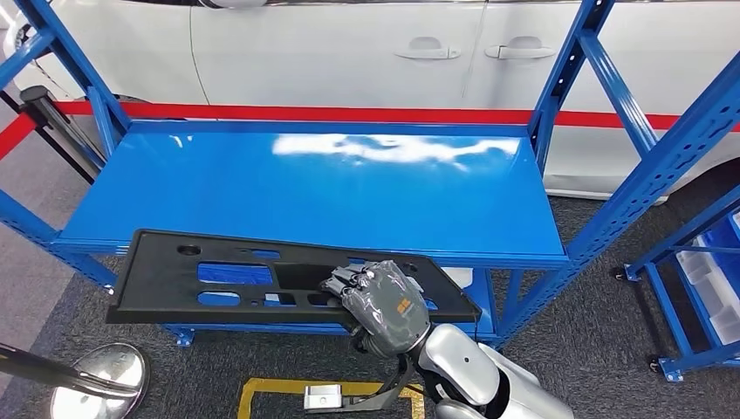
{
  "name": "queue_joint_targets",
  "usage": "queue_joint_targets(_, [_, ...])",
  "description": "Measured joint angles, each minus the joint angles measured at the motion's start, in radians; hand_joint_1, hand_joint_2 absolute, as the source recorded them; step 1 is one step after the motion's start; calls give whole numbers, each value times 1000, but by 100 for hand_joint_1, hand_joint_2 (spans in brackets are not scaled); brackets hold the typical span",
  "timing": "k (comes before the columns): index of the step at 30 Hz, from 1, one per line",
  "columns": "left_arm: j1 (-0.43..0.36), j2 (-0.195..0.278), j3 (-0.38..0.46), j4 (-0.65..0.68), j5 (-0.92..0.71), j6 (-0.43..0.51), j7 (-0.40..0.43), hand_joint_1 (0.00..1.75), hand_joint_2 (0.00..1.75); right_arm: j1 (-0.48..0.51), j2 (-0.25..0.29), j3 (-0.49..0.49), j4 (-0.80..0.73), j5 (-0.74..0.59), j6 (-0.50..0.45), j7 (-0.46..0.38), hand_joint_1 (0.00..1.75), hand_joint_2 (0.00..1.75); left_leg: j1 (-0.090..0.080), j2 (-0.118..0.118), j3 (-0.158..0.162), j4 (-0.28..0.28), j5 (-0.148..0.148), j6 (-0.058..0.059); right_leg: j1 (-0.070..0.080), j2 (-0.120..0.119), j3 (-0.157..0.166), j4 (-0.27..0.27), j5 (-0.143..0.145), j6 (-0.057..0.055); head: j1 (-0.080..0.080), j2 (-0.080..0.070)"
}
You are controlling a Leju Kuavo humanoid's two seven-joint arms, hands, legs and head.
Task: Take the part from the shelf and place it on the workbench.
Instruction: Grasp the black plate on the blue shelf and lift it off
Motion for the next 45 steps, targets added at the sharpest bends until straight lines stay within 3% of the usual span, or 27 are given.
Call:
queue_joint_targets(1, [0, 0, 0, 0, 0, 0, 0, 0, 175, 0, 1, 1, 0, -3, 0, 1, 175, 175, 1, 0, -2, 44, -11, -2, 0, 0, -16, 2, 11, 1, 0, 0])
queue_joint_targets(3, [-1, 1, 0, 0, -1, 0, 0, 0, 175, 1, 1, 4, 0, -7, 0, 4, 175, 175, 2, 0, 38, 40, 29, -3, 0, 0, -46, 8, 30, 6, 0, 0])
queue_joint_targets(5, [-2, 1, 0, 0, -2, 0, 2, 0, 175, 1, 3, 4, 0, -11, 1, 8, 175, 175, 3, -1, 136, -79, 67, 0, 1, 0, -71, 15, 47, 14, 0, 0])
queue_joint_targets(7, [-2, 1, 0, 0, -2, 1, 3, 0, 175, 2, 6, 4, 0, -15, 1, 12, 175, 175, 0, -5, 216, -203, 55, 8, 3, 0, -83, 20, 63, 25, 0, 0])
queue_joint_targets(8, [-3, 1, 0, 0, -2, 1, 3, 0, 175, 2, 7, 3, 0, -17, 1, 13, 175, 175, -3, -7, 230, -233, 46, 12, 4, 0, -86, 19, 72, 31, 0, 0])
queue_joint_targets(10, [-2, 1, 0, 0, -2, 1, 4, 0, 175, 3, 9, 3, 0, -20, 2, 15, 175, 175, -3, -6, 220, -242, 58, 25, 4, 1, -89, 15, 87, 42, 1, 0])
queue_joint_targets(11, [-3, 0, 0, 0, -2, 0, 5, 0, 175, 4, 9, 3, 0, -21, 2, 15, 175, 175, -2, -4, 211, -243, 69, 34, 3, 3, -95, 21, 76, 48, 0, 0])
queue_joint_targets(13, [-4, -1, 0, 1, -2, 0, 6, 0, 175, 6, 9, 3, 0, -22, 3, 18, 175, 175, 1, 2, 188, -245, 94, 51, 1, 7, -119, 84, -2, 56, 1, 0])
queue_joint_targets(15, [-3, 0, 0, 1, -1, 0, 7, 0, 175, 7, 10, 2, 3, -23, 4, 22, 175, 175, -4, 5, 158, -243, 117, 61, 0, 7, -144, 207, -102, 61, 1, 0])
queue_joint_targets(16, [-2, 1, 0, 1, 0, 0, 7, 0, 175, 7, 12, 2, 5, -24, 5, 24, 175, 175, -6, 5, 141, -242, 128, 62, 0, 7, -148, 261, -122, 62, 1, 0])
queue_joint_targets(17, [-2, 1, 0, 1, 2, 0, 7, 0, 175, 8, 14, 2, 9, -25, 7, 26, 175, 175, -9, 6, 125, -240, 139, 63, 0, 7, -140, 289, -118, 60, 1, 0])
queue_joint_targets(18, [-2, 2, 0, 1, 6, 0, 7, 0, 175, 8, 19, 1, 13, -26, 9, 28, 175, 175, -13, 5, 109, -238, 149, 63, 2, 7, -118, 285, -96, 56, 1, 0])
queue_joint_targets(20, [-2, 4, 1, 1, 18, -4, 3, 0, 175, 4, 37, 1, 22, -27, 16, 32, 175, 175, -18, 5, 86, -234, 166, 62, 10, 7, -27, 182, -51, 33, 0, 0])
queue_joint_targets(22, [-1, 7, 4, 1, 35, -13, -2, 0, 175, -10, 69, 4, 33, -25, 26, 38, 175, 175, -18, 7, 74, -233, 181, 55, 22, 7, 70, 39, -58, 8, 0, 0])
queue_joint_targets(24, [0, 16, 11, 1, 51, -28, -8, 0, 175, -33, 106, 8, 49, -23, 35, 45, 175, 175, -12, 9, 70, -239, 198, 42, 32, 8, 105, -26, -67, -3, 0, 0])
queue_joint_targets(26, [0, 32, 20, 1, 64, -50, -10, 0, 175, -60, 147, 16, 76, -22, 43, 53, 175, 175, -10, 6, 67, -248, 208, 29, 32, 6, 100, -49, -41, -8, 1, 0])
queue_joint_targets(27, [1, 41, 24, 1, 69, -63, -10, 0, 175, -74, 169, 21, 92, -22, 47, 58, 175, 175, -11, 3, 60, -239, 192, 24, 27, 4, 96, -62, -26, -13, 1, 0])
queue_joint_targets(30, [3, 61, 31, 2, 70, -85, -5, 0, 175, -108, 224, 32, 133, -24, 51, 63, 175, 175, -5, -3, 14, -93, 64, 6, 15, -1, 67, -72, 10, -17, 0, 0])
queue_joint_targets(31, [4, 67, 33, 2, 66, -87, 0, 0, 175, -114, 235, 34, 143, -25, 51, 66, 175, 175, -1, -4, 0, -30, 34, -1, 13, -3, 53, -67, 17, -13, 0, 0])
queue_joint_targets(32, [4, 72, 34, 2, 59, -88, 6, 0, 175, -119, 242, 36, 153, -26, 52, 71, 175, 175, 3, -4, -6, 14, 26, -9, 10, -5, 38, -61, 23, -10, 0, 0])
queue_joint_targets(34, [5, 80, 35, 2, 47, -89, 15, 0, 175, -128, 251, 39, 170, -31, 54, 84, 175, 175, 15, -3, 33, -2, 69, -25, -1, -8, 6, -38, 30, -1, 0, 0])
queue_joint_targets(35, [5, 83, 35, 2, 43, -88, 17, 0, 175, -132, 253, 39, 175, -33, 55, 89, 175, 175, 22, -3, 74, -57, 96, -35, -6, -10, -10, -24, 31, 4, 0, 0])
queue_joint_targets(37, [6, 85, 35, 2, 39, -87, 16, 0, 175, -143, 257, 39, 184, -38, 55, 94, 175, 175, 26, -8, 149, -173, 103, -46, -9, -9, -41, 6, 33, 19, -2, 0])
queue_joint_targets(39, [8, 86, 35, 2, 37, -84, 12, 0, 175, -149, 256, 37, 192, -40, 56, 97, 175, 175, 22, -13, 169, -212, 84, -38, -4, -6, -58, 23, 41, 34, -4, 0])
queue_joint_targets(41, [10, 86, 35, 2, 32, -83, 6, 0, 175, -149, 249, 35, 199, -39, 56, 99, 175, 175, 23, -11, 156, -208, 92, -19, -4, -4, -65, 28, 45, 46, -3, 0])
queue_joint_targets(42, [10, 86, 35, 2, 29, -82, 4, 0, 175, -149, 244, 33, 202, -38, 56, 101, 175, 175, 23, -8, 147, -206, 99, -8, -5, -4, -71, 39, 28, 50, -3, 0])
queue_joint_targets(45, [11, 86, 35, 2, 16, -83, -1, 0, 175, -142, 230, 28, 208, -35, 56, 105, 175, 175, 18, -1, 113, -208, 126, 26, -5, -2, -111, 176, -105, 56, -3, 0])
